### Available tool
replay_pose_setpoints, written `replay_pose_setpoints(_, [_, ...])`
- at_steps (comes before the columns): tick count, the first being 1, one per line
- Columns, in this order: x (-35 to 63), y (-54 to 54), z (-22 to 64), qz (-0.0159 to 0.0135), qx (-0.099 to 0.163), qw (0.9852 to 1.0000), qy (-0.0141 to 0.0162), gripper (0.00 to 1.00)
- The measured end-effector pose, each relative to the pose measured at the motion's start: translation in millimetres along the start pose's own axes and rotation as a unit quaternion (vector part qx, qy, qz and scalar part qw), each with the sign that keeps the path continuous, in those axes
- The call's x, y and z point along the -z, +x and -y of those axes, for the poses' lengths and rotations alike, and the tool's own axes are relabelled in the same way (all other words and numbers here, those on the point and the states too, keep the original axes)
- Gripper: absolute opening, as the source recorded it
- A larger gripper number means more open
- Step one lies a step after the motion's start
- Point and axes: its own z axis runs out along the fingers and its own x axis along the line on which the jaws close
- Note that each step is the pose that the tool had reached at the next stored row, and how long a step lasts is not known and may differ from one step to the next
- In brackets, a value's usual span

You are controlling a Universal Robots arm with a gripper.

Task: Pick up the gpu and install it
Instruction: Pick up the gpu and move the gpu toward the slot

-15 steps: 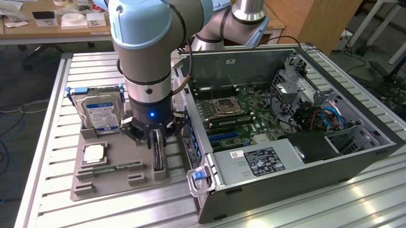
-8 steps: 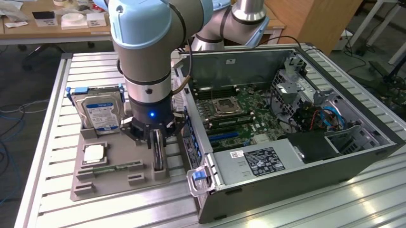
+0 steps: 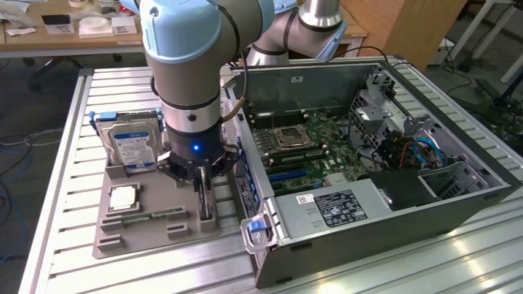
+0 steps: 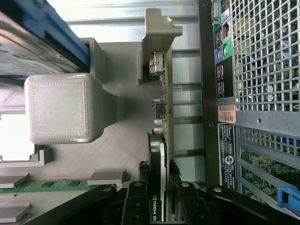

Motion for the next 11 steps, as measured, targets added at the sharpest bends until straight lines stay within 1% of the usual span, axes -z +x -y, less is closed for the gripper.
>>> replay_pose_setpoints(11, [0.0,0.0,0.0,0.0,0.0,1.0,0.0,0.27])
